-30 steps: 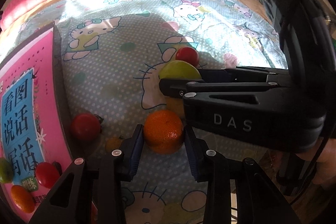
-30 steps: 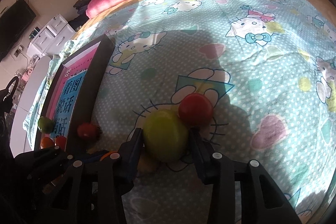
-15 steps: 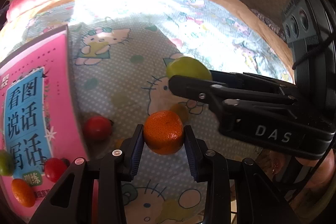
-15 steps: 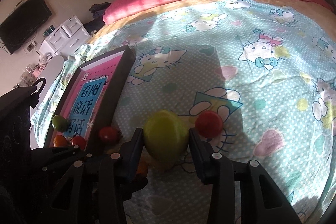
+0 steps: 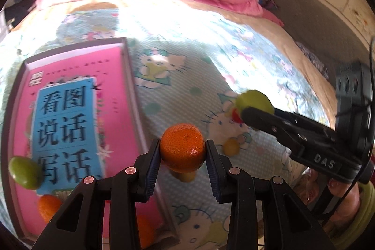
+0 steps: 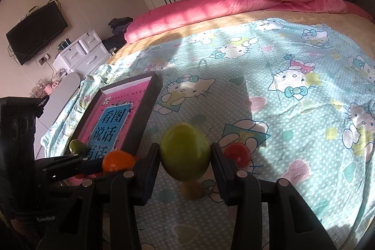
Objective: Organize fruits
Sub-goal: 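Carry the orange over the tray with the left tool while the right tool carries the lime, then lower both fruits onto the tray and open both tools, then move both tools back to the fruit left on the sheet, then grasp a small brown fruit with the left tool while the right tool grasps a small yellow fruit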
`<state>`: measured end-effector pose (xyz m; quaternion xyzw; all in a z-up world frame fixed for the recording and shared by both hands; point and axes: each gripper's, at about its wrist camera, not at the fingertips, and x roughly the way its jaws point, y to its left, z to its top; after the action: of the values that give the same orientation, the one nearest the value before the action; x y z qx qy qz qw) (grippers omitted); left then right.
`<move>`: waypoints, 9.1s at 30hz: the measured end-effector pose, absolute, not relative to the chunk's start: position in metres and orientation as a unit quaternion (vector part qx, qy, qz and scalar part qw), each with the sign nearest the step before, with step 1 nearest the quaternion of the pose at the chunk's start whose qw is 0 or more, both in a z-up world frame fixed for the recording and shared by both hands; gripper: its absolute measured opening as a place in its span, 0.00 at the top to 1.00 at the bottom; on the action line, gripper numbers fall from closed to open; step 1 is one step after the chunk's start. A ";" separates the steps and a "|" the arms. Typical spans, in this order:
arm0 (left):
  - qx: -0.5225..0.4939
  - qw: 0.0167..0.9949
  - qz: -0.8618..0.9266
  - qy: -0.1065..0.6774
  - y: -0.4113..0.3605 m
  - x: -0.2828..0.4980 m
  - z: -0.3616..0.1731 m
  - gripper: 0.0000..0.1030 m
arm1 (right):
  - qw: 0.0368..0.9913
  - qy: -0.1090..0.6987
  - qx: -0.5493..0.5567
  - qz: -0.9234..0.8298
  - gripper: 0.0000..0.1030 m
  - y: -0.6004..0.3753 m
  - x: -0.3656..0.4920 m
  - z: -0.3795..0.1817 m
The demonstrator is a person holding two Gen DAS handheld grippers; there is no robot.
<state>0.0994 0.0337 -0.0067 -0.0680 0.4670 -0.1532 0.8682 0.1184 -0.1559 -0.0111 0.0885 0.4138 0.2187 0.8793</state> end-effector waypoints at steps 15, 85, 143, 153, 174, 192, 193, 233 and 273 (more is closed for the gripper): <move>-0.109 0.892 -0.073 0.432 0.112 0.099 0.013 0.63 | 0.881 0.388 0.058 0.266 0.58 -0.126 0.107 -0.001; -0.118 0.857 -0.048 0.500 0.147 0.112 -0.032 0.68 | 0.791 0.381 -0.142 0.457 0.57 0.052 0.029 -0.043; -0.128 0.891 -0.073 0.429 0.134 0.100 0.003 0.27 | 0.845 0.364 -0.064 0.386 0.42 -0.030 0.058 -0.005; -0.132 0.896 -0.083 0.415 0.129 0.098 0.009 0.26 | 0.857 0.361 -0.049 0.366 0.41 -0.048 0.062 0.002; -0.111 0.896 -0.111 0.415 0.099 0.097 0.011 0.26 | 0.877 0.362 -0.022 0.314 0.41 -0.096 0.075 0.007; -0.068 0.898 -0.136 0.413 0.073 0.091 0.012 0.26 | 0.886 0.374 -0.014 0.274 0.41 -0.120 0.079 0.004; -0.064 0.897 -0.138 0.414 0.071 0.091 0.012 0.26 | 0.886 0.376 -0.013 0.272 0.41 -0.122 0.080 0.004; 0.104 0.830 -0.201 0.510 -0.022 0.077 -0.035 0.35 | 0.877 0.429 0.014 0.214 0.41 -0.160 0.100 -0.014; 0.084 0.823 -0.174 0.534 -0.025 0.097 -0.052 0.76 | 0.829 0.495 -0.036 0.257 0.75 -0.138 0.116 -0.044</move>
<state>0.0970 -0.0246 -0.0521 0.0840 0.5337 -0.1737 0.8234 0.1156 -0.1381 -0.0440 -0.0360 0.4952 0.2567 0.8292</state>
